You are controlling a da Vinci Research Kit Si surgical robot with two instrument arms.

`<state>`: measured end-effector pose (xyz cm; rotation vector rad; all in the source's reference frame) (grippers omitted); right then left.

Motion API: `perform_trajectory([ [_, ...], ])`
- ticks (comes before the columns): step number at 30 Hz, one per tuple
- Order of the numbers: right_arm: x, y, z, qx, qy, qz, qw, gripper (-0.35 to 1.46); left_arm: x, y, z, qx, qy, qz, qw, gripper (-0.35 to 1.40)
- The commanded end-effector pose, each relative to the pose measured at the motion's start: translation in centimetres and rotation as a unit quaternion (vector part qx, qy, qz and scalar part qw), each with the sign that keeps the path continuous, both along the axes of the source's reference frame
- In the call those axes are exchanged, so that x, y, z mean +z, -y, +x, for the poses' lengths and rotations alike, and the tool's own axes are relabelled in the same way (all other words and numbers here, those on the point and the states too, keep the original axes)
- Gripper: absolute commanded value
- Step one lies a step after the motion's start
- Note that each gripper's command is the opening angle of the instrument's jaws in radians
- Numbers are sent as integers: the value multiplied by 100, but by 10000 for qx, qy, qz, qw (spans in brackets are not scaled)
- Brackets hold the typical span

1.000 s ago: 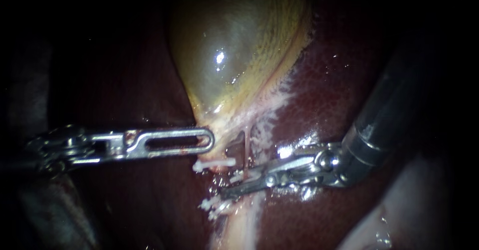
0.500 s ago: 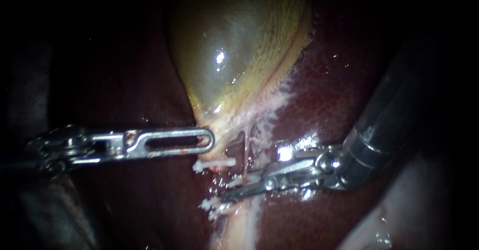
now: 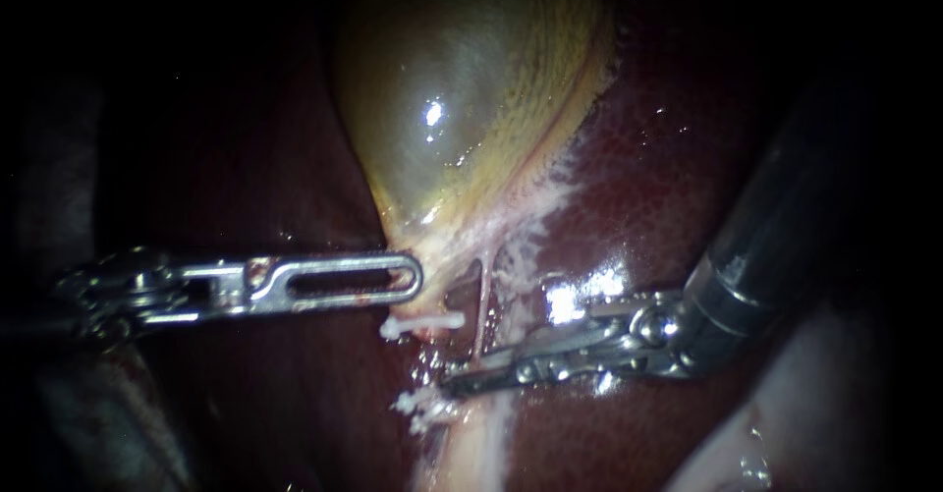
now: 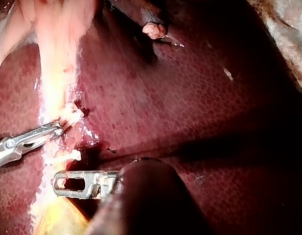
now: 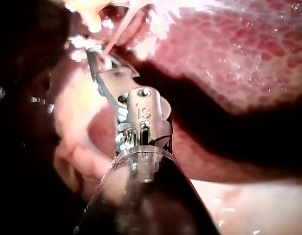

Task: Clipping first clip right tube

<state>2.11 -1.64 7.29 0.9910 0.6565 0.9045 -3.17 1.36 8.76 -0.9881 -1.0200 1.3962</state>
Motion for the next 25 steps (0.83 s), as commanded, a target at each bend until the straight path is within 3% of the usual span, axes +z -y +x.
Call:
perform_trajectory([
  [1,1,0,-1,-24,12,3,10000,-35,0,0,0,-1,0,-1,10000,-35],
  [25,7,-1,-2,-6,44,-35,10000,-35,1,0,-1,-4,-3,-4,10000,-35],
])
